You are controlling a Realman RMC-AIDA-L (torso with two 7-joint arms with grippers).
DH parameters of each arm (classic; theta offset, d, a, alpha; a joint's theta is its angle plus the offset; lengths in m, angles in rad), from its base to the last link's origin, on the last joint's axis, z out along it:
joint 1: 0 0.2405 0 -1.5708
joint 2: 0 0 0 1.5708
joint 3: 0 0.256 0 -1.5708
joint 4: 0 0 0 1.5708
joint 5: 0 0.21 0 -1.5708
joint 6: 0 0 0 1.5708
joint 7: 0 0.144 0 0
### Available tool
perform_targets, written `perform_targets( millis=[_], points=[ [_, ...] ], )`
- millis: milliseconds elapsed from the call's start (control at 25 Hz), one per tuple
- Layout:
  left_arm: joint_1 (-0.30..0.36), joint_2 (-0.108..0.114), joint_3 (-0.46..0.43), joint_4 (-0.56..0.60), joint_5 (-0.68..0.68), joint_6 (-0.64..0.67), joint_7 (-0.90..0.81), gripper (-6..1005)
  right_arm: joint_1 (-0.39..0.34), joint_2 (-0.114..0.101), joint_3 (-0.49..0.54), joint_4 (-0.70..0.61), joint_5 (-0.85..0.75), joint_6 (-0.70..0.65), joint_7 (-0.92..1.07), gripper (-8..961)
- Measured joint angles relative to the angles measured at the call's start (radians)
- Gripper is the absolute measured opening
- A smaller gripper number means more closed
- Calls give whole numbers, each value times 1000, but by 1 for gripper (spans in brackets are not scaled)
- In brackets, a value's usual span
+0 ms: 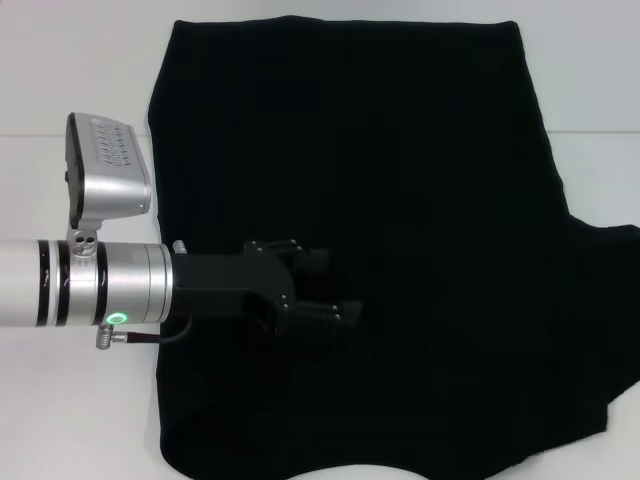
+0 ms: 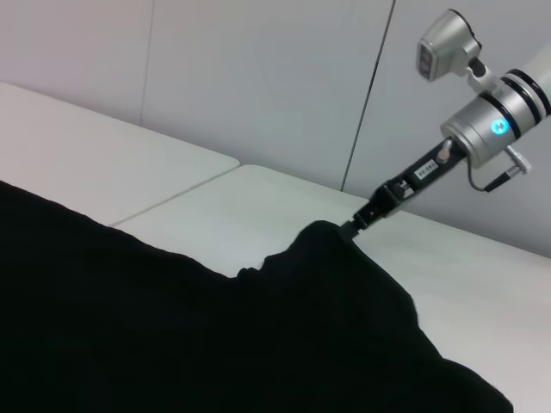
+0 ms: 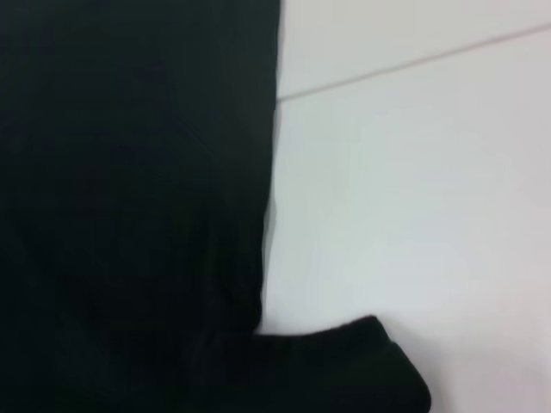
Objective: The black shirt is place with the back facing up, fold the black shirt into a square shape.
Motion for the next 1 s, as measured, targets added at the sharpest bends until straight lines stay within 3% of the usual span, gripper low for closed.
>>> perform_targets(
  millis=[640, 1000],
  points=[
    [1, -2, -1, -19, -12, -9, -2, 884, 58, 16, -6, 5, 1, 32, -58, 27],
    [1, -2, -13, -22, -12, -11, -2, 884, 144, 47, -27, 6, 16, -110, -143, 26]
  ],
)
